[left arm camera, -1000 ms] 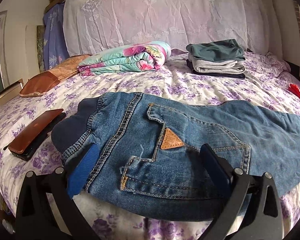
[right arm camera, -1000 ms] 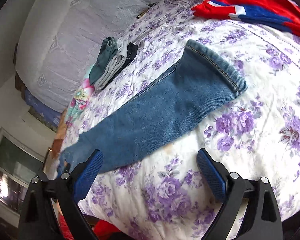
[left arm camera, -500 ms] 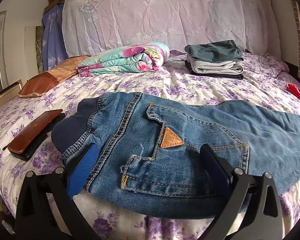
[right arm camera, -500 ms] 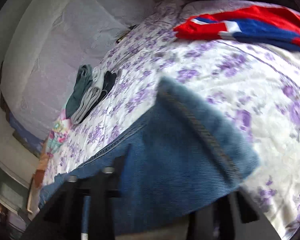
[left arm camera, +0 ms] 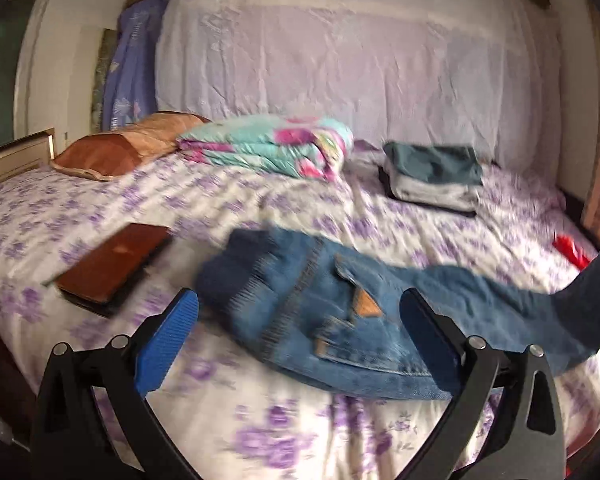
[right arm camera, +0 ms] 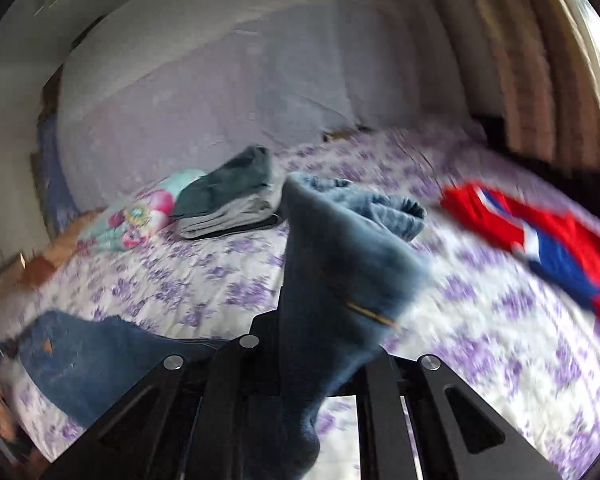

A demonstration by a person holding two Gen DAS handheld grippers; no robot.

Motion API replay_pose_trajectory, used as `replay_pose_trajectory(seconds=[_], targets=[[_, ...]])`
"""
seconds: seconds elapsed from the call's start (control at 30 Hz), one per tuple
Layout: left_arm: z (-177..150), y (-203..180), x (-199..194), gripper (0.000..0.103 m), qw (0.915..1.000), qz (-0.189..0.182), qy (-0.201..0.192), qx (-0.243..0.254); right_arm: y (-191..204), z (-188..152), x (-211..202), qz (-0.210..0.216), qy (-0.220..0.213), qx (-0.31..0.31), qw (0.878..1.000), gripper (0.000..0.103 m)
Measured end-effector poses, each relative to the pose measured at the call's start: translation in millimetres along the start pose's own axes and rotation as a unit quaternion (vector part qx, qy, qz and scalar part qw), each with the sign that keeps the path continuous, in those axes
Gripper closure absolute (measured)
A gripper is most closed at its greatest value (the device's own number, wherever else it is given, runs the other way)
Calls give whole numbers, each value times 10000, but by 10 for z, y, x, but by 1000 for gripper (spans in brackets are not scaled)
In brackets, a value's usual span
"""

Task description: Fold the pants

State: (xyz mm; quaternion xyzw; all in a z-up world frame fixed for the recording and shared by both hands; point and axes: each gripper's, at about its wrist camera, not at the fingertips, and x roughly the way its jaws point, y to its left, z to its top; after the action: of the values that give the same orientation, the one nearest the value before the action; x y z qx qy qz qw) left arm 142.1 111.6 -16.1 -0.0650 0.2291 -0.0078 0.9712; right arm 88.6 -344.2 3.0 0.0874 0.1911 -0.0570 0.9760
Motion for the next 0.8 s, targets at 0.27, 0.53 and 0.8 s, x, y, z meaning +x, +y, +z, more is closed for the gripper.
replay_pose_trajectory(seconds=[0.27, 0.53, 0.8], targets=[[-49, 620, -140, 4, 9948, -211, 40, -993, 1541, -123, 201, 208, 2, -2417, 9701, 91], [-239, 1014, -137, 4, 9865, -399, 143, -1581, 2564, -1189, 584, -14, 819, -4895, 8682, 78], [-261, 1072, -122, 4, 9865, -399, 95, -1586, 2454, -919, -48, 942, 939, -4646, 8755, 32]])
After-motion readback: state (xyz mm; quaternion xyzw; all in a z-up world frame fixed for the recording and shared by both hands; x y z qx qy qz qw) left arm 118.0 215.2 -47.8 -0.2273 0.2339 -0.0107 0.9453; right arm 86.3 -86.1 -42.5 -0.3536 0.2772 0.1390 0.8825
